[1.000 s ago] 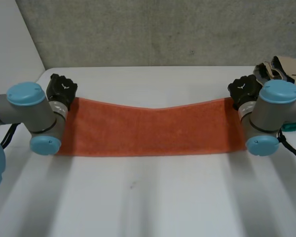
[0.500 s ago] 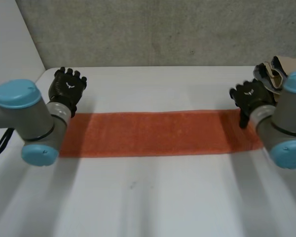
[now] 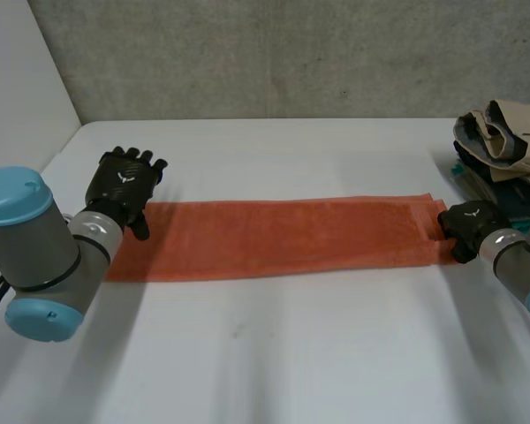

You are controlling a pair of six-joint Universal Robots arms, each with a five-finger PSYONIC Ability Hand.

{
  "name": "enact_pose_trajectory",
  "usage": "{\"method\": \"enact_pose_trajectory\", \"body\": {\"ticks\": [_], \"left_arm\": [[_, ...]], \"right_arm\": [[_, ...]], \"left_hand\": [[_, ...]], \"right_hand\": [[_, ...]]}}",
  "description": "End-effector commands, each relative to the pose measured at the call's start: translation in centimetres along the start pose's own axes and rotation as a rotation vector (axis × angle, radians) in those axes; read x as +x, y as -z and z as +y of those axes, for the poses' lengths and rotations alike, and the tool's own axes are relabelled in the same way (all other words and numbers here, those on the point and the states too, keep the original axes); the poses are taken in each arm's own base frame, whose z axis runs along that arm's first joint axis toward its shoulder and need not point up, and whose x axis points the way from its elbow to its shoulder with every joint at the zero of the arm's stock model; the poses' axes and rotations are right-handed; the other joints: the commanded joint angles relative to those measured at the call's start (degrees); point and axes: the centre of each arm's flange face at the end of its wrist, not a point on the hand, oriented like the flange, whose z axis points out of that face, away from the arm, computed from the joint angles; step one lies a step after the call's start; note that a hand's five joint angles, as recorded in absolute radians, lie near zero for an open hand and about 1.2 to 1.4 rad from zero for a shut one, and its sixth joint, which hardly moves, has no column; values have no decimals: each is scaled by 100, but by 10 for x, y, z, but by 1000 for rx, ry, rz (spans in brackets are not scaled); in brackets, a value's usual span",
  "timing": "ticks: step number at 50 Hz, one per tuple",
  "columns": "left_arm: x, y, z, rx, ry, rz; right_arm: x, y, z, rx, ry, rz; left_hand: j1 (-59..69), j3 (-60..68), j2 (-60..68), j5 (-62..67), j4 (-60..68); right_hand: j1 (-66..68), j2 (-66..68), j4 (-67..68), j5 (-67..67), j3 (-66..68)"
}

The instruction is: Fold the laundry.

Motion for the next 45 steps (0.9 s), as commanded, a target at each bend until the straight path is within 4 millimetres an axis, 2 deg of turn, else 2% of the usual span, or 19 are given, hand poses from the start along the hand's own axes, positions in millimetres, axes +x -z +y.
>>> {"method": "enact_pose_trajectory", "body": {"ticks": [1,3,7,12,18,22,23,25,26,29,30,31,33,34,35,36,39,42,45], "left_arm": [[0,1,1,-3,0,0],[0,2,1,-5,-1,1],[-1,6,0,-7,-1,0],[-6,15,-6,3,1,-9],[-15,20,-6,-2,2,-33],[-25,23,-6,-3,5,-59],[-27,24,-8,0,6,-64],[-28,26,-9,3,6,-68],[-30,28,-11,9,7,-75],[-35,31,-13,13,6,-90],[-39,32,-15,16,6,-102],[-41,33,-16,18,6,-107],[-45,34,-17,21,7,-120],[-47,36,-18,22,8,-128],[-48,37,-18,24,11,-128],[-48,38,-18,24,20,-130],[-47,39,-17,20,39,-125],[-47,39,-15,14,54,-125],[-47,39,-13,9,61,-125]], "right_arm": [[14,0,11,-33,-19,48],[22,2,13,-40,-24,69],[54,17,1,-19,-9,148],[85,23,6,-58,143,240],[89,23,-3,-66,263,294],[45,24,-51,107,300,253],[23,26,-69,185,306,227],[2,30,-87,264,309,200],[-20,34,-103,342,319,170],[-61,43,-127,476,351,106],[-96,50,-142,578,374,40],[-117,55,-147,631,385,-3],[-156,62,-154,727,408,-90],[-189,70,-159,811,428,-174],[-205,74,-159,844,436,-218],[-231,79,-154,887,456,-301],[-278,86,-139,945,483,-445],[-311,91,-124,962,500,-529],[-321,90,-116,950,504,-550]], "left_hand": [[-59,-161,-129,-240,-122],[-59,-161,-129,-240,-122],[-59,-161,-129,-240,-122],[-59,-161,-129,-240,-122],[-59,-161,-129,-240,-122],[-76,-178,-146,-257,-139],[-60,-161,-129,-240,-122],[-76,-178,-146,-257,-139],[-76,-178,-146,-257,-139],[-76,-178,-146,-257,-139],[-76,-178,-146,-257,-139],[-76,-178,-146,-257,-139],[-76,-178,-146,-257,-139],[-76,-178,-146,-257,-139],[-76,-178,-146,-257,-139],[-76,-178,-146,-257,-139],[-93,-195,-163,-274,-156],[-98,-199,-167,-278,-160],[-98,-199,-167,-278,-160]], "right_hand": [[1685,1277,1256,1426,1293],[1685,1277,1256,1426,1293],[1685,1277,1256,1426,1293],[1685,1277,1256,1426,1293],[1685,1277,1256,1426,1293],[1685,1277,1256,1426,1293],[1685,1277,1256,1426,1293],[1685,1277,1256,1426,1293],[1685,1277,1256,1426,1293],[1685,1277,1256,1426,1293],[1685,1277,1256,1426,1293],[1685,1277,1256,1426,1293],[1685,1277,1256,1426,1293],[1685,1277,1256,1426,1293],[1685,1277,1256,1426,1293],[1685,1277,1256,1426,1293],[1685,1277,1256,1426,1293],[1685,1277,1256,1426,1293],[1685,1277,1256,1426,1293]]}}
